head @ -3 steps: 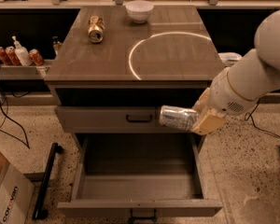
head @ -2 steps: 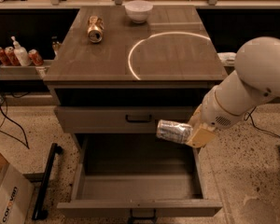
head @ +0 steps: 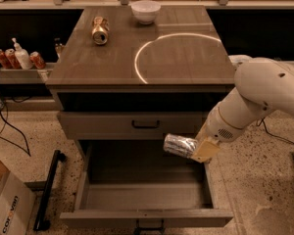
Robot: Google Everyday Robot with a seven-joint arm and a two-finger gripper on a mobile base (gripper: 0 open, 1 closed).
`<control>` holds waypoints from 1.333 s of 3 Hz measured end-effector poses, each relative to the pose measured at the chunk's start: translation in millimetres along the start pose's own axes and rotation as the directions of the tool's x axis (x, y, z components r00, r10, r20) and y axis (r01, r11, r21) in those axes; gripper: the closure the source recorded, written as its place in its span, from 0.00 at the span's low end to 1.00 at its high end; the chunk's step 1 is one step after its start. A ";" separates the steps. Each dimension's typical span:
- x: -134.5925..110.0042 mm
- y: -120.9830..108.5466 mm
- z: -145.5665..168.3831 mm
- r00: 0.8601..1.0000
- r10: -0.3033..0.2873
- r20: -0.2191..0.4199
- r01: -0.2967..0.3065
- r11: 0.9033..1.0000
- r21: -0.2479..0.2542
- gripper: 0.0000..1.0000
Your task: Place redbull can into middle drawer
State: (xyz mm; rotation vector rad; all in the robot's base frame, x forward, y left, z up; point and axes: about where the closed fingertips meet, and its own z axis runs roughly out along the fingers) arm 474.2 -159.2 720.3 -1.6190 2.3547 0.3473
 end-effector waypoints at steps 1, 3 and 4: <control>-2.5 2.8 7.7 1.000 -0.015 -0.025 0.015 1.000 0.004 1.00; 2.1 1.7 65.4 0.999 0.037 -0.018 -0.037 0.999 -0.028 1.00; 3.5 -2.9 90.5 0.998 0.065 0.000 -0.065 0.997 -0.028 1.00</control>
Offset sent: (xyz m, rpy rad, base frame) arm 0.0009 0.0210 -0.0750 -0.0251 0.0728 -0.0199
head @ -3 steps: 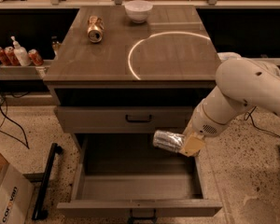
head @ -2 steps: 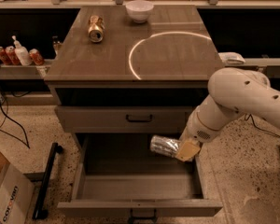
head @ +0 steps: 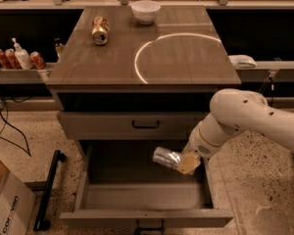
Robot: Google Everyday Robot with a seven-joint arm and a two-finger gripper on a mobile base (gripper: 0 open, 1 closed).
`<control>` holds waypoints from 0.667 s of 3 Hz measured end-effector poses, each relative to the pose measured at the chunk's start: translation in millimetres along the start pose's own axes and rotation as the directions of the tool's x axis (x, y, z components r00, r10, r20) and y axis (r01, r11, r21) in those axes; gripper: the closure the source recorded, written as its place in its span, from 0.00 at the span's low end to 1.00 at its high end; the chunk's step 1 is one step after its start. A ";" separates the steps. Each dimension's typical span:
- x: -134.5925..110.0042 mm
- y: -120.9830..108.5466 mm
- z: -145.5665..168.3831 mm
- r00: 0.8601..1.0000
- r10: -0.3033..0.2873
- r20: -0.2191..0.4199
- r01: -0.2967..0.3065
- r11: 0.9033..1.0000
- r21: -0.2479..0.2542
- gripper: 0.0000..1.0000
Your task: Place redbull can into middle drawer
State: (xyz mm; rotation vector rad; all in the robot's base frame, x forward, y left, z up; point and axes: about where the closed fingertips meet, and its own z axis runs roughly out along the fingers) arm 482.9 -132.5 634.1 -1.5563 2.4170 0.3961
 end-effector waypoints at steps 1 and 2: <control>2.3 -4.6 26.2 1.000 0.026 0.015 -0.027 1.000 0.017 1.00; 5.1 -10.9 59.1 0.998 0.062 0.025 -0.062 0.998 0.024 1.00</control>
Offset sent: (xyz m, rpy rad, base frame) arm 0.0207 0.0189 -0.0943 0.0278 -0.0115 -0.1190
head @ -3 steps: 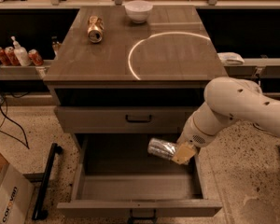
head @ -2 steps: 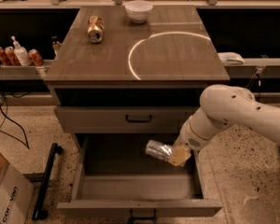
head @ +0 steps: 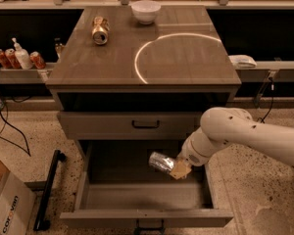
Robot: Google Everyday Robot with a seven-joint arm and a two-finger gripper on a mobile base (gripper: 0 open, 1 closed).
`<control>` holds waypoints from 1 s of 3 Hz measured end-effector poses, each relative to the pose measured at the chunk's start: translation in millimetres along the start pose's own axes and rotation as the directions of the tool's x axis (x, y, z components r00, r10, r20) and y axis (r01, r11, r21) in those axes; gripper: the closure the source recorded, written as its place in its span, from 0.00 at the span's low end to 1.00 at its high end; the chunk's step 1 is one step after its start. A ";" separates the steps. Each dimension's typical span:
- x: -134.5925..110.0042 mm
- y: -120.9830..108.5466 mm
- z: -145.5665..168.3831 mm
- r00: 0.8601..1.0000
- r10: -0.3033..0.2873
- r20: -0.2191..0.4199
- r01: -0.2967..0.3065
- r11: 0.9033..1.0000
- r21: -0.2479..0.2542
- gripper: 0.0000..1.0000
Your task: Place redbull can into middle drawer
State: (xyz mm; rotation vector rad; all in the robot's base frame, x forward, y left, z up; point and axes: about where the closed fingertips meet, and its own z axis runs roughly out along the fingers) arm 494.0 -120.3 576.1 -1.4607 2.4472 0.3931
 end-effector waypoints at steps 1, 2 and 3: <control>7.0 -5.8 32.3 0.999 0.052 -0.007 -0.052 0.999 0.000 1.00; 17.9 -16.0 65.9 0.994 0.108 -0.012 -0.108 0.994 -0.018 1.00; 30.7 -22.5 100.2 0.986 0.166 -0.022 -0.167 0.985 -0.052 1.00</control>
Offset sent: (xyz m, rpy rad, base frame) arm 0.0218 -0.0014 -0.1200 0.0262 0.1153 -0.1564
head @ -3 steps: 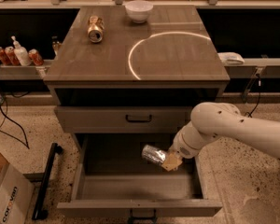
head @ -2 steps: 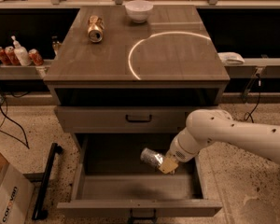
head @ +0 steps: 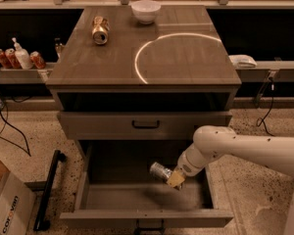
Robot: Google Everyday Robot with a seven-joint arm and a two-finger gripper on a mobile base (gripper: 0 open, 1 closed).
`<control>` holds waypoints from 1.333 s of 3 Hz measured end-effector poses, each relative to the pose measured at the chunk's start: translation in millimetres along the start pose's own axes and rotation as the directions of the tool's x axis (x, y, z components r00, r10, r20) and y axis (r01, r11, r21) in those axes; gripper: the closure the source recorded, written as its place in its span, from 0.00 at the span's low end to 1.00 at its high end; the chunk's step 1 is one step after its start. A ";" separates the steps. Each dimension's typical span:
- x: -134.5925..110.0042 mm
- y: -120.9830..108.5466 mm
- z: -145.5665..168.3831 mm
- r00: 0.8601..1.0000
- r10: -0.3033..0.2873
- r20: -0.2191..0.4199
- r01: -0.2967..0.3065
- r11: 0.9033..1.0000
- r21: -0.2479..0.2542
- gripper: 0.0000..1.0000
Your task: Place redbull can into middle drawer
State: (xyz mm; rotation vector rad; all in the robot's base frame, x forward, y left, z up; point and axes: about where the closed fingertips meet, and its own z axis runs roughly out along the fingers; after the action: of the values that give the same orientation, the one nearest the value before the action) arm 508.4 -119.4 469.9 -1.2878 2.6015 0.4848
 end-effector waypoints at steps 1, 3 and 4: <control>14.2 -7.7 29.1 0.997 0.066 -0.029 -0.067 0.997 -0.026 1.00; 44.1 -14.9 69.8 0.978 0.191 -0.085 -0.196 0.979 -0.061 1.00; 54.9 -12.4 80.4 0.964 0.235 -0.120 -0.244 0.968 -0.059 0.84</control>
Offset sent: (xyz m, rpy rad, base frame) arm -0.0060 -0.0201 -0.0871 -0.0107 0.1663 -0.1688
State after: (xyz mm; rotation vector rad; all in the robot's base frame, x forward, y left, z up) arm 487.8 -136.6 375.5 -1.0526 2.8773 0.5672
